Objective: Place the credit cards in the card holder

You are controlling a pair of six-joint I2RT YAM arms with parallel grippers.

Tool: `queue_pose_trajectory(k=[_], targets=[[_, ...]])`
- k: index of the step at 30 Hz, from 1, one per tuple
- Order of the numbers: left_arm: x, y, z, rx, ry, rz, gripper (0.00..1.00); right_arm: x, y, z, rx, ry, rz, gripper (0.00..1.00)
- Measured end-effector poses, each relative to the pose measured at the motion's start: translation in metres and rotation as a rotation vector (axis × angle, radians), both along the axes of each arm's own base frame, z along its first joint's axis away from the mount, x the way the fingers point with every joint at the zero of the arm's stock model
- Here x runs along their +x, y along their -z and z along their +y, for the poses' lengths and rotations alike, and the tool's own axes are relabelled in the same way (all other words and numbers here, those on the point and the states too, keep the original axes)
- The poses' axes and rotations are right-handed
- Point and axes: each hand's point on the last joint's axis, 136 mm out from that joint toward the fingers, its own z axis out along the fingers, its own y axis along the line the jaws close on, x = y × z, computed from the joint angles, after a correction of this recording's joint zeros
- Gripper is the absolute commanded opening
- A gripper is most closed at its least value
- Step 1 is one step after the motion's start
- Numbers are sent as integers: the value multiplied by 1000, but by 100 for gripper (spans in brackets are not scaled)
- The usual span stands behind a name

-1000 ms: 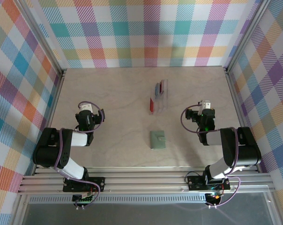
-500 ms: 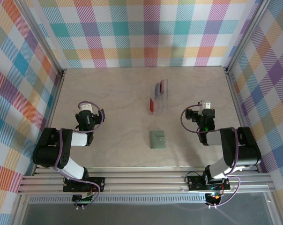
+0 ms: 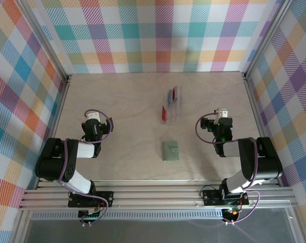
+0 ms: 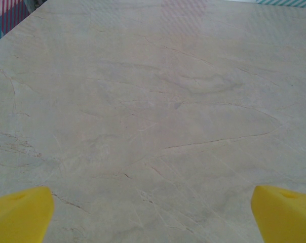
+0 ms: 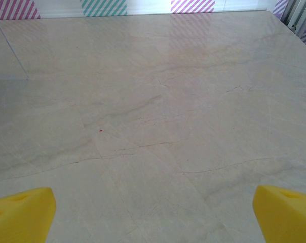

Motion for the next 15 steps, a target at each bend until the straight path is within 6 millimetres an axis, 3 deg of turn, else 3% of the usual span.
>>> queue_pose_trajectory(k=[15], targets=[[0,0,-1,11,-6,0,100,0,0,0,0,0,0,100]])
